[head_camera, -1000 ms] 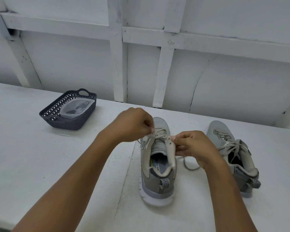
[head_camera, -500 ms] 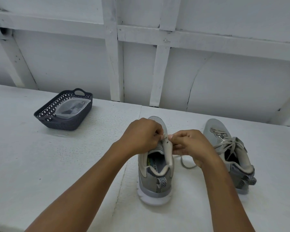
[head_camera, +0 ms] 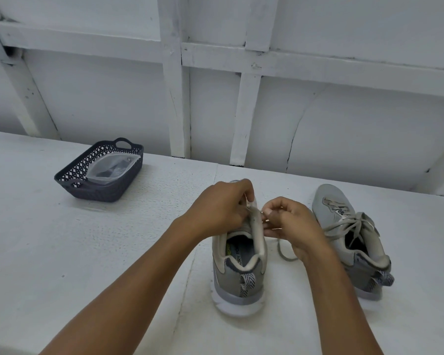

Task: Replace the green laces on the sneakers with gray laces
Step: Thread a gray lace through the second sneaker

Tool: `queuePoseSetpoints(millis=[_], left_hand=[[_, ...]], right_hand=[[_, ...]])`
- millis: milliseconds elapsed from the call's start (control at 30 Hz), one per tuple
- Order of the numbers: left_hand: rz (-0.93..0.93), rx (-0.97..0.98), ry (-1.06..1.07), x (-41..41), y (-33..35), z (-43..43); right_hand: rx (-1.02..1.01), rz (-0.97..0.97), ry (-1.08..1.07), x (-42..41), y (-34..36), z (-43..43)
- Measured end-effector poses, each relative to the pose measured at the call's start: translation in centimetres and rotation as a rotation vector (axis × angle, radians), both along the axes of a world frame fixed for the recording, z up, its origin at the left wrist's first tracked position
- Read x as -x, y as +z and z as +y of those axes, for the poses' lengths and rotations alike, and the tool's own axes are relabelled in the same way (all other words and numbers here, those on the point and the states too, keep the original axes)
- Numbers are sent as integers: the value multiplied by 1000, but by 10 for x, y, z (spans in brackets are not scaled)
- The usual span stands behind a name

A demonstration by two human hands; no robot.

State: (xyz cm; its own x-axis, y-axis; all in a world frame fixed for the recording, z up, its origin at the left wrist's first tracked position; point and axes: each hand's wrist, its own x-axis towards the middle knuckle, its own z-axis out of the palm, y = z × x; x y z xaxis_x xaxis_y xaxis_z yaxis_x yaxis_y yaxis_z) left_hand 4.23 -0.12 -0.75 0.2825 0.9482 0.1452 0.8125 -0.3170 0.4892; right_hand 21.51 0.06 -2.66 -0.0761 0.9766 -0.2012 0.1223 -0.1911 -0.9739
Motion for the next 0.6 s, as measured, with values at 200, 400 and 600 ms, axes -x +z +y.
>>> queuePoseSetpoints(millis=[200,400,600], left_hand=[[-28,-154,154,22,2,9],[-99,-141,235,34,-2,15],[-94,194,-17,33,-3,9]], right_hand=[[80,604,-288,-9,-3,13],[28,172,-189,-15,-10,12],[-116,-83,145,-16,-9,2]])
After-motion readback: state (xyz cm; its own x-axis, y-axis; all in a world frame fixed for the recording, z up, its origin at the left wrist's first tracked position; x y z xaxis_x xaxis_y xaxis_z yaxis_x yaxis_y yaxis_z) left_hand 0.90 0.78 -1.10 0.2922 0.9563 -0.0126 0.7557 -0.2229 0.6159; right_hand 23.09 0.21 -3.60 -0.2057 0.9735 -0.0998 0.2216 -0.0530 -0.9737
